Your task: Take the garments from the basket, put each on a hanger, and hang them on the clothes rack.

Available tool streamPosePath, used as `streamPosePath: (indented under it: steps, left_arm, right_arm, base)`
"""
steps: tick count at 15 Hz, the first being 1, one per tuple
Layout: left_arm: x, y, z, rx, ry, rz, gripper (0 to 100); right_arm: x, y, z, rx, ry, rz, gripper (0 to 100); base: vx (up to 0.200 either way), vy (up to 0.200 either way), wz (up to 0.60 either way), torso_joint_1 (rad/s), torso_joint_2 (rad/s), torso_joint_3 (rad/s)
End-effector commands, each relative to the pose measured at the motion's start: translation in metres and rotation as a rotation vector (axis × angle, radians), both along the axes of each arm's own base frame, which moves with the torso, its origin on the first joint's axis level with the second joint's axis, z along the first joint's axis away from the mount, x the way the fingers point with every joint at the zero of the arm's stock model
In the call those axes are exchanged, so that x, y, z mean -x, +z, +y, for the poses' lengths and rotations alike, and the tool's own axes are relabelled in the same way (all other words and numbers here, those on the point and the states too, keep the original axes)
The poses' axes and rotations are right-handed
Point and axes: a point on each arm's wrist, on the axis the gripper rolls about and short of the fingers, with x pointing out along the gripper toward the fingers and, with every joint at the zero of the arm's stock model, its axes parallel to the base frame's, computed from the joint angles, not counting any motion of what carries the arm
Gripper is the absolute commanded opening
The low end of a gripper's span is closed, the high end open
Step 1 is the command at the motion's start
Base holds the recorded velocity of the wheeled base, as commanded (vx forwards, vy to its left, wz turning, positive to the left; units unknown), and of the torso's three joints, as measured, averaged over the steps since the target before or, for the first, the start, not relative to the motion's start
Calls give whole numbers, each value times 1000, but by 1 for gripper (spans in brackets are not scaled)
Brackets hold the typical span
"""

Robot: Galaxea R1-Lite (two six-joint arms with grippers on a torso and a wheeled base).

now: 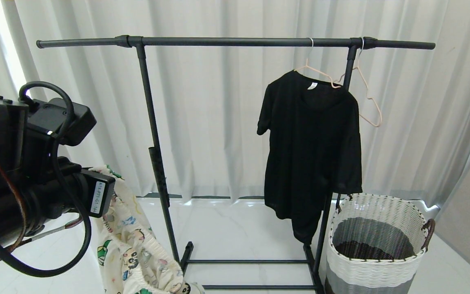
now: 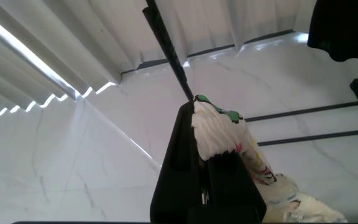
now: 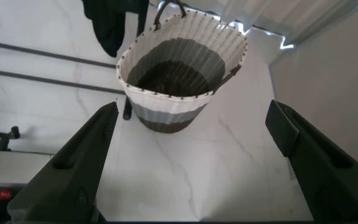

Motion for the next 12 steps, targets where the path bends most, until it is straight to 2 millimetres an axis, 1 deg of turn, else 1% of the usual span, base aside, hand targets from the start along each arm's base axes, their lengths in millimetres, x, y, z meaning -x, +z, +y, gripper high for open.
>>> streamPosePath:
  steps: [1, 6, 9, 12]
  left_arm:
    - [0, 0, 0, 0, 1, 0, 0]
    - [1, 0, 1, 1, 1, -2, 0]
    - [7, -3, 4, 0, 1, 0, 0]
    - [9, -4, 5, -2, 1, 3, 0]
  right_arm:
    - [-2, 1, 0, -3, 1, -10, 100]
    - [-2, -1, 1, -9, 11, -3, 100]
    - [-2, -1, 1, -9, 12, -3, 100]
    - [-3, -2, 1, -8, 11, 0, 100]
  base:
    - [0, 0, 0, 110, -310, -227]
    - [0, 0, 0, 154, -424, -270]
    - [0, 0, 0, 191, -463, -277]
    - [0, 0, 0, 204, -486, -282]
